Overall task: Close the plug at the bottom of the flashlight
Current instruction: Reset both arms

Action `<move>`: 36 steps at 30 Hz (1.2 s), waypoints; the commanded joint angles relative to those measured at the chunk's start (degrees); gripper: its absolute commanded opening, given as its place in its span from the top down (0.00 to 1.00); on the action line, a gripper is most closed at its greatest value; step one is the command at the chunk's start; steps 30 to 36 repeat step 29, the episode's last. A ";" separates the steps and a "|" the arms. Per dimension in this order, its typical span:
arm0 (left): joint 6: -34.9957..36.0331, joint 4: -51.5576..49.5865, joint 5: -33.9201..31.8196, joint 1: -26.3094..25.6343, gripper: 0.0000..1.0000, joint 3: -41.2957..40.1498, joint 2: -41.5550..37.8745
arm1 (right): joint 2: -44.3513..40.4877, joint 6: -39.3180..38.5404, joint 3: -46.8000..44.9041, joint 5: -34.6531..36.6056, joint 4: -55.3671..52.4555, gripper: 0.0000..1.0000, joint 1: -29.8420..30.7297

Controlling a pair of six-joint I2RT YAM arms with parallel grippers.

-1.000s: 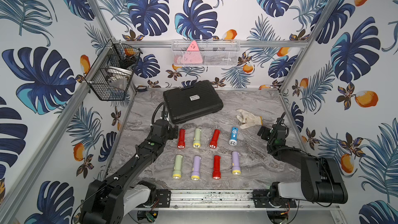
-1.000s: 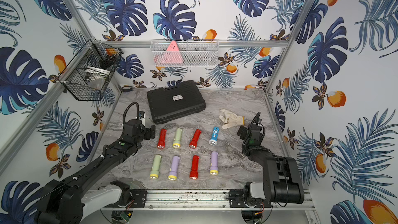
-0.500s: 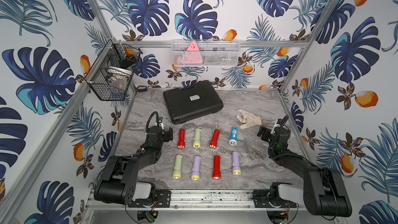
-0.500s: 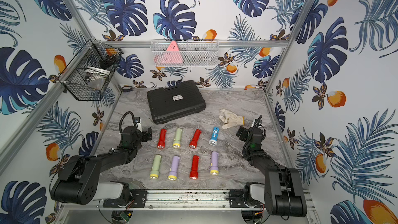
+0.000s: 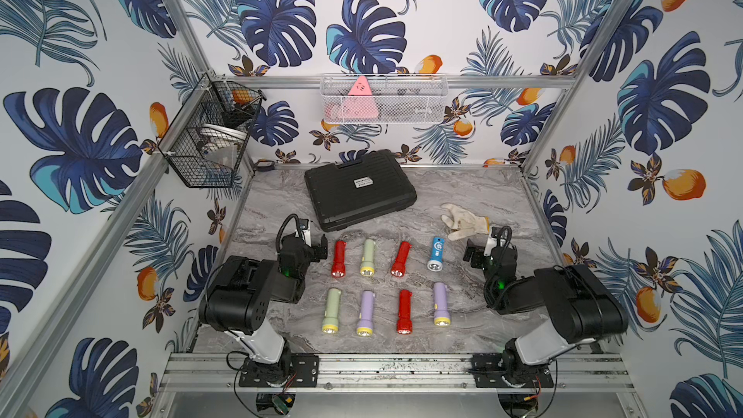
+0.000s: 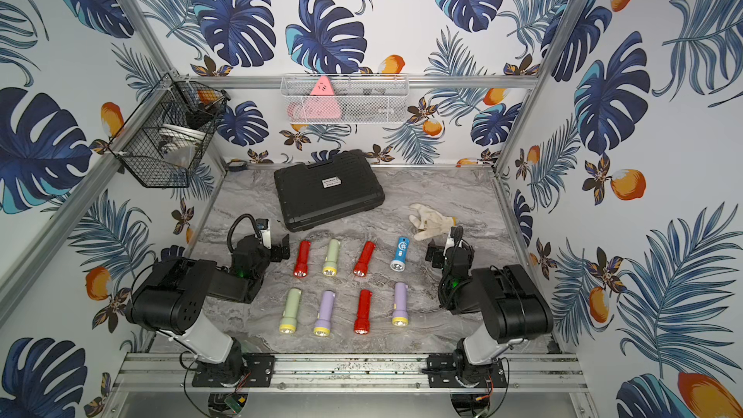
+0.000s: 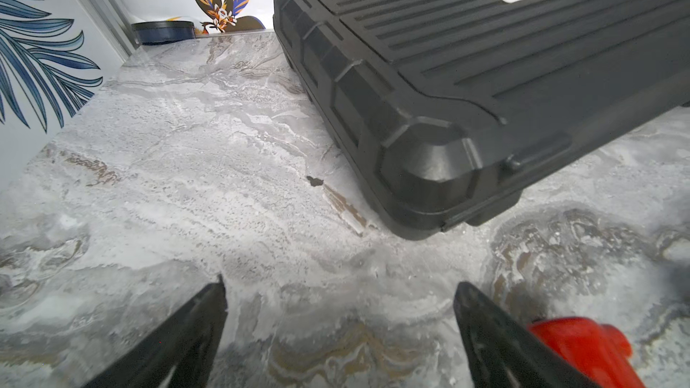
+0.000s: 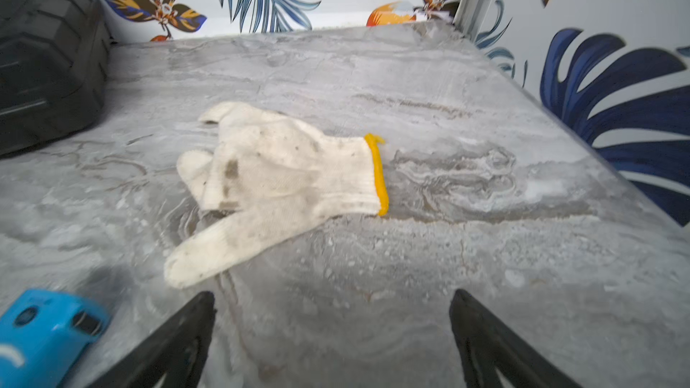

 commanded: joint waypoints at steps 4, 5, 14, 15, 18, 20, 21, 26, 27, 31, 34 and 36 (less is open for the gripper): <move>0.70 0.59 1.36 0.08 0.01 1.71 0.42 | 2.21 1.19 6.38 -0.97 -0.65 0.00 -3.64; 0.67 -0.19 1.40 0.08 0.01 1.89 0.12 | 0.25 3.51 8.50 -2.24 -8.64 0.00 -5.06; 0.68 -0.02 1.40 0.08 0.01 1.94 0.27 | 1.29 4.67 9.66 -5.26 -8.78 0.00 -7.91; 0.69 -0.08 1.37 0.09 0.01 1.95 0.27 | 0.85 5.03 10.07 -5.31 -10.50 0.00 -7.88; 0.72 -0.27 1.37 0.08 0.01 2.16 0.36 | 1.47 3.47 9.35 -7.15 -7.26 0.00 -7.79; 0.69 -0.42 1.37 0.08 0.01 2.11 0.36 | 1.12 3.12 10.09 -9.43 -10.20 0.00 -7.84; 0.69 -0.50 1.37 0.08 0.01 2.14 0.36 | 1.19 3.25 10.10 -9.64 -10.04 0.00 -7.86; 0.74 -0.78 1.28 0.00 0.01 2.22 0.36 | 1.49 3.50 10.53 -11.84 -10.34 0.00 -8.65; 0.73 -0.95 1.28 -0.01 0.01 2.20 0.27 | 1.54 3.43 10.38 -11.77 -9.78 0.00 -8.61; 0.69 -1.06 1.19 -0.08 0.01 2.22 0.18 | 1.30 3.50 10.54 -11.62 -10.73 0.00 -8.63; 0.69 -1.06 1.19 -0.08 0.01 2.22 0.18 | 1.30 3.50 10.54 -11.62 -10.73 0.00 -8.63; 0.69 -1.06 1.19 -0.08 0.01 2.22 0.18 | 1.30 3.50 10.54 -11.62 -10.73 0.00 -8.63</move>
